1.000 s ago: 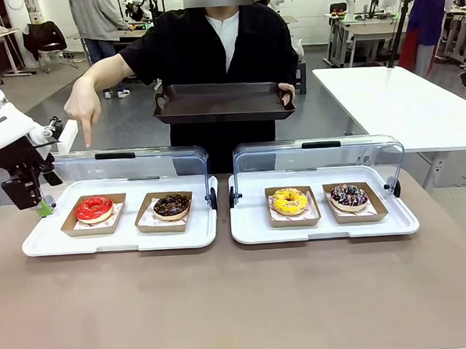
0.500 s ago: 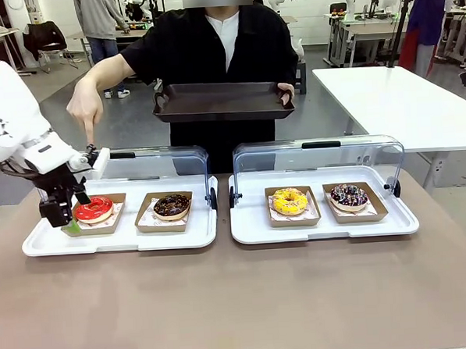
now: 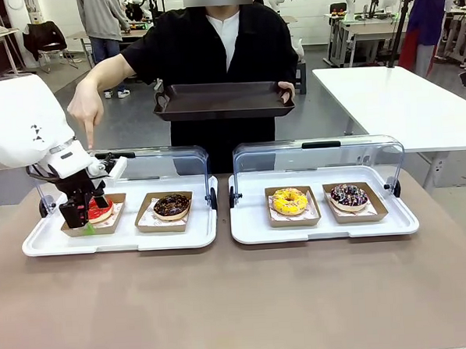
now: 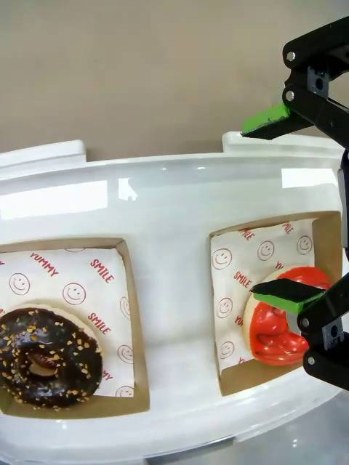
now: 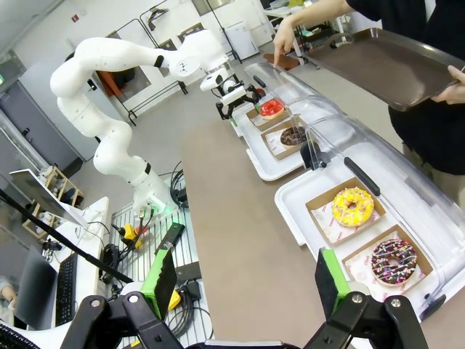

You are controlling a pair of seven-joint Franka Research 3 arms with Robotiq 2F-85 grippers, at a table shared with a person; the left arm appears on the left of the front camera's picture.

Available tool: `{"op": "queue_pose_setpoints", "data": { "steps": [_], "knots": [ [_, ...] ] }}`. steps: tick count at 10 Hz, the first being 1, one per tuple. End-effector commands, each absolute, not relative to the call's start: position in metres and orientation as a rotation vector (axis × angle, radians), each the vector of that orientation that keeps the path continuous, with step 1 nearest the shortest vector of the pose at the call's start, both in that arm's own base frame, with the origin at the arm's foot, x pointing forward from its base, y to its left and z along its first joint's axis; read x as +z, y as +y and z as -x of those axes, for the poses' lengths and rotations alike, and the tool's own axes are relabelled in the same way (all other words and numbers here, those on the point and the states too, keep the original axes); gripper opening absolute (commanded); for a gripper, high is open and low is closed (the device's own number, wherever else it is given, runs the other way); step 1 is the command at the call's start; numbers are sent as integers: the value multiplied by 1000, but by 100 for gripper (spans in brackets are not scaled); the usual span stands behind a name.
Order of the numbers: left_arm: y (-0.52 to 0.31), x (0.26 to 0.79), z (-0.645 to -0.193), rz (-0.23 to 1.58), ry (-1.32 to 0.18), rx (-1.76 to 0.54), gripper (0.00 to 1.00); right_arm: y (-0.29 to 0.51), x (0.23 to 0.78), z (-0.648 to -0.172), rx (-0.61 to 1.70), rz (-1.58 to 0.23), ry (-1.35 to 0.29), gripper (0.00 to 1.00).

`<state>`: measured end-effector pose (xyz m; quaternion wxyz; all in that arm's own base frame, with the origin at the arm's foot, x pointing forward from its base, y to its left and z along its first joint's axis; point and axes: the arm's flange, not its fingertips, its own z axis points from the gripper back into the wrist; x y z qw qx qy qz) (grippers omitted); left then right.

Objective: Provide the desired donut to the person.
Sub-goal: Pick up and lift the Paper togo box containing the Donut pointed at by the person.

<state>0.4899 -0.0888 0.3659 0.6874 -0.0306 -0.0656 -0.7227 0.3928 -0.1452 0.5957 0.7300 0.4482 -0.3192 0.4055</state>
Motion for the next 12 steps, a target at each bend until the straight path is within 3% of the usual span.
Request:
{"op": "queue_pose_setpoints", "data": {
  "steps": [1, 5, 11, 12],
  "knots": [
    [-86, 357, -498, 50, -148, -1643, 100, -145, 595, -394, 892, -992, -712, 100],
    [-88, 336, -497, -89, -108, -1627, 100, -145, 595, -394, 892, -992, -712, 100],
    [-91, 320, -500, -85, -110, -1625, 100, -145, 595, -394, 892, -992, -712, 100],
    [-91, 321, -500, -83, -110, -1627, 44, -145, 595, -394, 892, -992, -712, 100]
  ]
}}
